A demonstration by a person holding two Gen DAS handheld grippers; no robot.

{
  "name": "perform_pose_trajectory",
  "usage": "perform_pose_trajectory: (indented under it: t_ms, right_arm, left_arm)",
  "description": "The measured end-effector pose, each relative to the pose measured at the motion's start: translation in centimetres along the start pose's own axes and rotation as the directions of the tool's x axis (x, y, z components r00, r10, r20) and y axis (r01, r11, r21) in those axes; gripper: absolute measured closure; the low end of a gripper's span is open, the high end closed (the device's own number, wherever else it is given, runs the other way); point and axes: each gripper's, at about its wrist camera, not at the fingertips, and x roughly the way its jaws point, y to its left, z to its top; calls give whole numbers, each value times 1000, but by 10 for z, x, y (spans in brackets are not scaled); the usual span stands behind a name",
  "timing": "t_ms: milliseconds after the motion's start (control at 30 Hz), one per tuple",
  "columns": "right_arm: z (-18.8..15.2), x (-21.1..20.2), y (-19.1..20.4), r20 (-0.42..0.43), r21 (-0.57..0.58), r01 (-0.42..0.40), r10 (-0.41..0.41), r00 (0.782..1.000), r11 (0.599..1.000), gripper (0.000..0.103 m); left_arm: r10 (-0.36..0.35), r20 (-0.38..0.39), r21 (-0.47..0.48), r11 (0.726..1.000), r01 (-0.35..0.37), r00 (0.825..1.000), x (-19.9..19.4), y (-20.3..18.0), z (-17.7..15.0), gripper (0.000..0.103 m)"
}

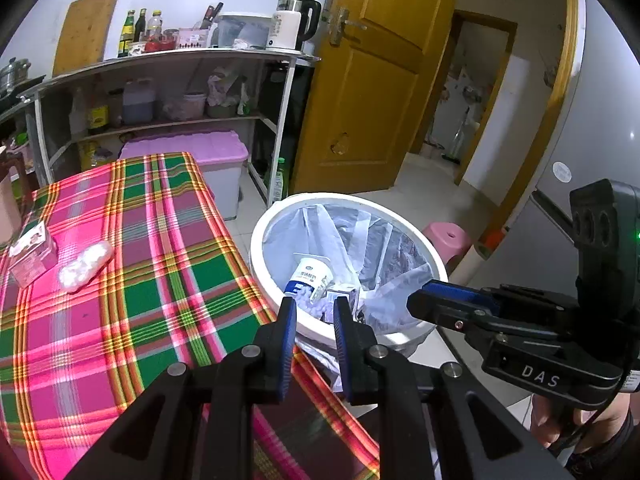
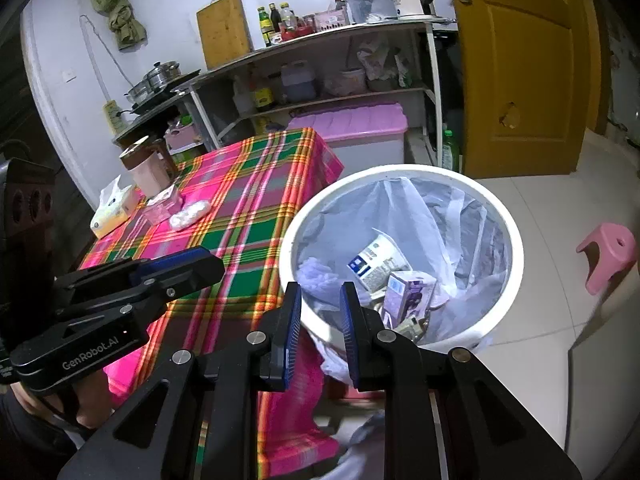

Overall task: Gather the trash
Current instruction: 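Move both open tools back over the table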

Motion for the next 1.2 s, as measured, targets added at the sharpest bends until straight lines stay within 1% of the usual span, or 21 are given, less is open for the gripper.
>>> perform_pose_trajectory:
  t_ms: [133,167,200,267,800,1200]
  right_arm:
    - [-3,-2,8,4,-15,-8,8,1000,1000,82]
    - [-4,-2,11,4,-18,-13,13,1000,1000,81]
    - [-5,-3,13,3,-21,-17,17,1000,1000,74]
    - [-7,-3,16,2,-25,-28,28,1000,999,64]
    - [-18,-6,40,-16,-70,-50,49,999,996,64]
    - [-20,3,64,-41,-117,-65,61,997,991,64]
  left_arm:
    - [10,9,-8,1000,-10,1000,-10,2,-6,84]
    - [13,10,-10,1000,-13,1000,-11,3,-7,84]
    - [16,11,-11,1000,-16,1000,-13,3,-8,84]
    - [23,12,-17,1000,-22,1000,-18,6,-12,84]
    - [76,21,-64,995,-74,997,-45,24,-36,84]
    - [165,44,-126,979,-159,985,-65,54,-45,84]
